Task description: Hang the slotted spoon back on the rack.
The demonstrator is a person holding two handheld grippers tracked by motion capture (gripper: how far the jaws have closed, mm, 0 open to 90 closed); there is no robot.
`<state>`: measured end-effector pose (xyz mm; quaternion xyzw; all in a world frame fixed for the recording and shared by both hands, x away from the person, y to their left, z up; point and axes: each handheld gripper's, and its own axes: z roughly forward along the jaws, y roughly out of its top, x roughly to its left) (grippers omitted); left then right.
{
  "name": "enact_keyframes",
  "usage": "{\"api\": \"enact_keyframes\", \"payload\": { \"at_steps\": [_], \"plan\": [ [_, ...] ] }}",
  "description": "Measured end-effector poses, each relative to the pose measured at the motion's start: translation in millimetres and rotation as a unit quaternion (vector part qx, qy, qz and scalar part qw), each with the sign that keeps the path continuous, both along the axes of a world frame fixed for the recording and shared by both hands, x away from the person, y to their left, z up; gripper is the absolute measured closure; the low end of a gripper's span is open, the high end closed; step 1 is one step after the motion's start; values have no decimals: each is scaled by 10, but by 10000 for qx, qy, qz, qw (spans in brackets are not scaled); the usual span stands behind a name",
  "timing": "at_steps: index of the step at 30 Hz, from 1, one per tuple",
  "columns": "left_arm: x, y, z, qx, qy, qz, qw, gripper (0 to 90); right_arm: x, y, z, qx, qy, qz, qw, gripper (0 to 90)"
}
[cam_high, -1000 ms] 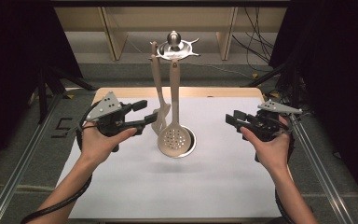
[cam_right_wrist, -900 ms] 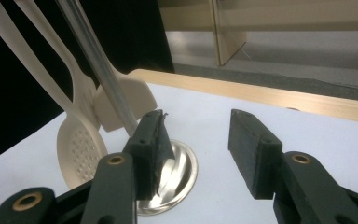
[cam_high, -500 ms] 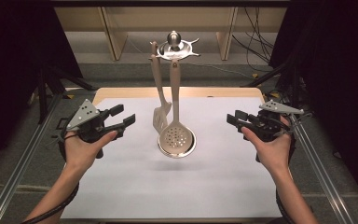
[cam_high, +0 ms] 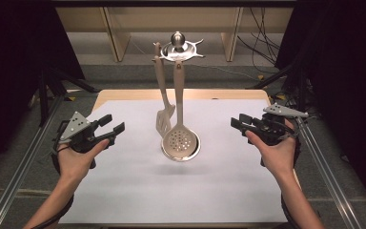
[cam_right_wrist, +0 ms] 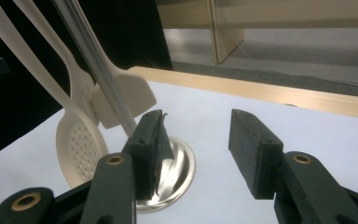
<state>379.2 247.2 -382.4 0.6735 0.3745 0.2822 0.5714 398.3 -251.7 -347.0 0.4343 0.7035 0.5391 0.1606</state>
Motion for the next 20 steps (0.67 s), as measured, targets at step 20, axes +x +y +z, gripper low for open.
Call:
{"api": "enact_keyframes", "payload": {
  "at_steps": [20],
  "plan": [
    [-6,84,-405,-6,263,151,9995,429,17,65,-64,-84,72,67,9999,551]
  ]
}}
